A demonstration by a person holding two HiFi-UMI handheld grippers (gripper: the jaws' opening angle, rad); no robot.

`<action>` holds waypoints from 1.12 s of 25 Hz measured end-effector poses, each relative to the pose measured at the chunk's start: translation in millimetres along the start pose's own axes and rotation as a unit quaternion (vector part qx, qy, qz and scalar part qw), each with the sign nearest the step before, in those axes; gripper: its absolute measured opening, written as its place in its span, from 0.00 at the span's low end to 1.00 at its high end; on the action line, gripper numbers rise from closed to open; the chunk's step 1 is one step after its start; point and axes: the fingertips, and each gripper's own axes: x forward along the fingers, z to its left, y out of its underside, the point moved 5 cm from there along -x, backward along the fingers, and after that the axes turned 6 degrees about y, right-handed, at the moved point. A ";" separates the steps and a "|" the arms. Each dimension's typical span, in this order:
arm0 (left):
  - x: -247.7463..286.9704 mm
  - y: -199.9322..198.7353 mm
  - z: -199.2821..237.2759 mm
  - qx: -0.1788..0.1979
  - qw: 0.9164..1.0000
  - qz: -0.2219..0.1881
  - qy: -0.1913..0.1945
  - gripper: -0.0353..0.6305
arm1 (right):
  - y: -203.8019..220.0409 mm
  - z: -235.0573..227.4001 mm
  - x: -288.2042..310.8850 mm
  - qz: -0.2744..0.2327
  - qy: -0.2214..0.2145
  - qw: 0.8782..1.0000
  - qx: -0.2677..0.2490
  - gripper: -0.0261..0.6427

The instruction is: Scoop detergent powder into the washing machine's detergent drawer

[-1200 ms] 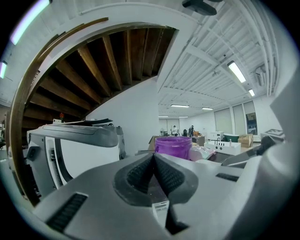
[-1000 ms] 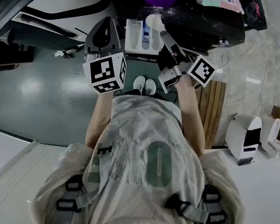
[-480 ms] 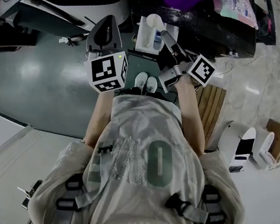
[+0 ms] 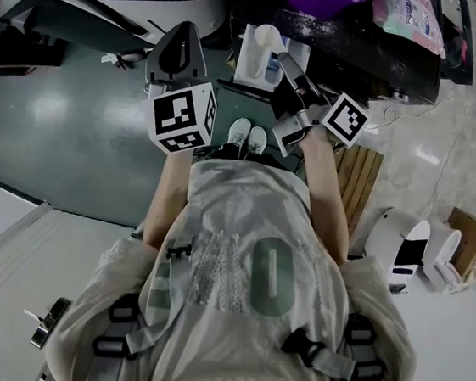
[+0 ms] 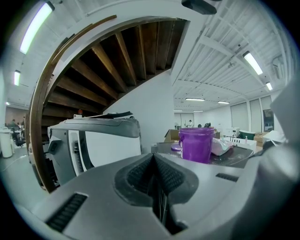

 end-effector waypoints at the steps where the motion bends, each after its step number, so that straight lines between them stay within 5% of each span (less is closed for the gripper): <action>1: 0.3 0.2 -0.6 0.000 1.000 0.000 0.000 0.08 | -0.1 -0.1 0.3 0.003 0.004 1.000 -0.011 0.05; 9: 1.1 3.7 -7.4 -0.001 1.000 0.006 0.000 0.08 | 3.8 -5.5 2.3 0.045 0.064 0.990 -0.121 0.05; 14: -1.7 7.4 -4.8 -0.003 1.000 0.010 -0.009 0.08 | 7.6 -6.4 6.5 0.089 0.118 0.957 -0.251 0.05; 18: -3.0 10.3 -2.2 -0.007 1.000 0.012 -0.017 0.08 | 10.5 -3.6 13.4 0.121 0.148 0.911 -0.365 0.05; 24: -5.8 14.5 1.7 -0.013 0.999 0.015 -0.026 0.08 | 18.9 3.7 24.9 0.160 0.178 0.814 -0.529 0.05; 28: -6.3 18.0 4.4 -0.015 0.999 0.018 -0.031 0.08 | 24.0 3.7 30.5 0.176 0.195 0.762 -0.592 0.05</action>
